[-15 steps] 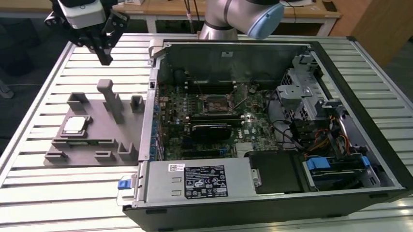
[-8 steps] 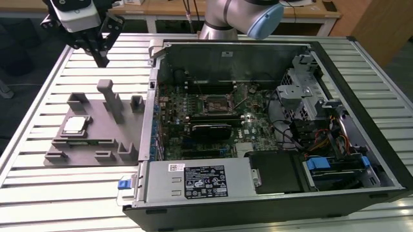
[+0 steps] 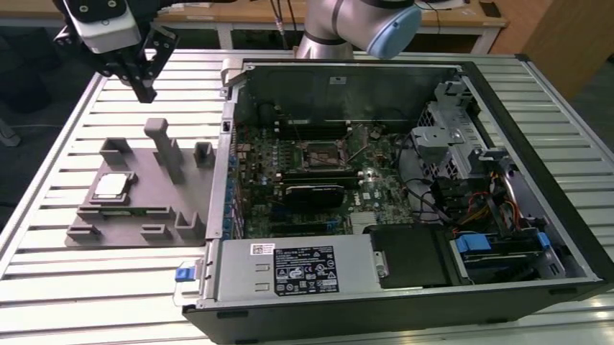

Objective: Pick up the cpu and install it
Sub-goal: 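Reach for the cpu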

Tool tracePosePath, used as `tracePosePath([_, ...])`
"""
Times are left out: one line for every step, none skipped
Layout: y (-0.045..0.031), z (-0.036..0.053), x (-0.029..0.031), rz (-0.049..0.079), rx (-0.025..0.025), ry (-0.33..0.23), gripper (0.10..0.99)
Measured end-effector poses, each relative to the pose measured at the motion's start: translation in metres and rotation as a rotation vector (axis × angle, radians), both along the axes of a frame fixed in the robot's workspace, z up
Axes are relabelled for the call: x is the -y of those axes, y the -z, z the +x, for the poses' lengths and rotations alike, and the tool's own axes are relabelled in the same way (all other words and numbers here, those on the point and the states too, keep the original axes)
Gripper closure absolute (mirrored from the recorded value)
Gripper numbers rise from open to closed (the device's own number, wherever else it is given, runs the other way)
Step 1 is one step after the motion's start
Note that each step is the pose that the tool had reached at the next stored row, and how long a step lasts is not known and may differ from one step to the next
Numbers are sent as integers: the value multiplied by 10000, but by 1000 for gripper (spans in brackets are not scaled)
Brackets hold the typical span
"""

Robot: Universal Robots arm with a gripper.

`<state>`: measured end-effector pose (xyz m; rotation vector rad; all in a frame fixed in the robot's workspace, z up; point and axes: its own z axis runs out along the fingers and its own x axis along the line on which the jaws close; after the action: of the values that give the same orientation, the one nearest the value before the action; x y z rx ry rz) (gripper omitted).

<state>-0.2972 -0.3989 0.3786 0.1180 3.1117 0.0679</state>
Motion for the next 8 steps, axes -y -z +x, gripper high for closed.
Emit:
tracePosePath([7,-10,0,0,0,0,980])
tracePosePath([13,-20,0,-1,0,0,980])
tracePosePath([20,-29,0,-1,-1,0,980])
tracePosePath([26,-39,0,-1,-2,0,980])
tracePosePath([34,-48,0,-1,-1,0,980])
tracePosePath([41,-58,0,-1,-1,-1,980])
tracePosePath([48,-67,0,-1,-1,-1,980])
tracePosePath([55,-78,0,-2,-2,-1,980])
